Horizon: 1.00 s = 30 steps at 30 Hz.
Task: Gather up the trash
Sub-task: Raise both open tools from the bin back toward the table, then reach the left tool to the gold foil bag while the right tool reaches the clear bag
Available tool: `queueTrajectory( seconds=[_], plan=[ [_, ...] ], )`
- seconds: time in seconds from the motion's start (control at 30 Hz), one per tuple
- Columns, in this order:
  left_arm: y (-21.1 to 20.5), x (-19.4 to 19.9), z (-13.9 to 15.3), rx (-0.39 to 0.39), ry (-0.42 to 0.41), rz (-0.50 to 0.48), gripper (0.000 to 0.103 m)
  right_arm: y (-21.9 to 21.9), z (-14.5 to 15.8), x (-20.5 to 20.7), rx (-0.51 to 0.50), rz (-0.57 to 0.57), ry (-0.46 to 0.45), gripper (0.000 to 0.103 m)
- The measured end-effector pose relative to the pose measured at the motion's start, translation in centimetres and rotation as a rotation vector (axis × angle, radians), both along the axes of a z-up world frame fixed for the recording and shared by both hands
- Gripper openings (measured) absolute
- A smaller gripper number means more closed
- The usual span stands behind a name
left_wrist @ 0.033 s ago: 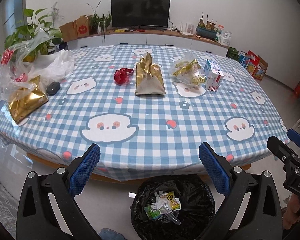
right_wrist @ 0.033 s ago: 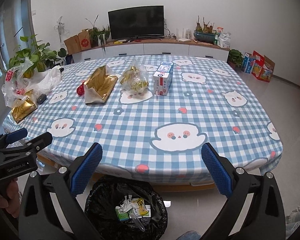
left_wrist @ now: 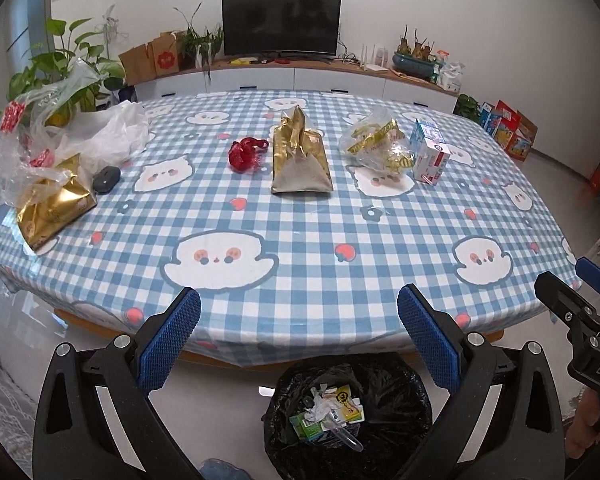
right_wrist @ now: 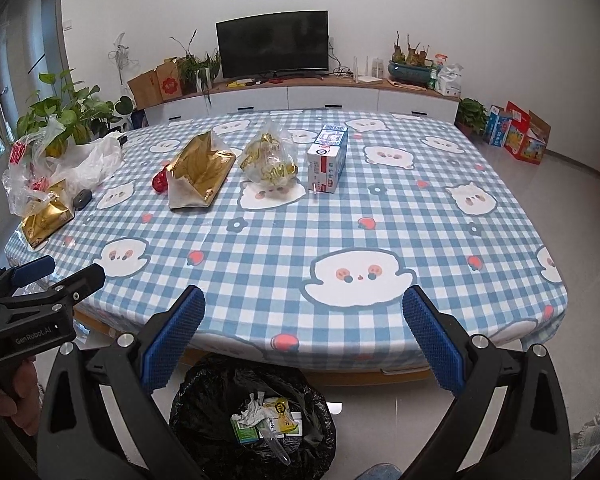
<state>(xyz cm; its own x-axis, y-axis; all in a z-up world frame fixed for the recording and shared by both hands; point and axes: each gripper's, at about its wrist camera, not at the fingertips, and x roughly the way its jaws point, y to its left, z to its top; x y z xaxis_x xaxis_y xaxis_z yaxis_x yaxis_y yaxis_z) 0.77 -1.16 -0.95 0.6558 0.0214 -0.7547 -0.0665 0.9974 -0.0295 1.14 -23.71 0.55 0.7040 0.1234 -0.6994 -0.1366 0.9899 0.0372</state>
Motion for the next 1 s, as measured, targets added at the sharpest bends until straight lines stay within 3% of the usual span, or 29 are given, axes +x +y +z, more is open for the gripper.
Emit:
queueTrajectory(
  seconds=[0.5,1.0],
  plan=[
    [2.7,9.6,-0.9,0.003,-0.002,0.070,0.097,4.1,-1.0,9.4,-0.069,0.113,-0.013,0.095],
    [3.4,18.0,-2.9,0.039,0.023,0.105,0.093,6.7,-2.3,19.1,-0.043,0.171,0.009,0.084]
  ],
)
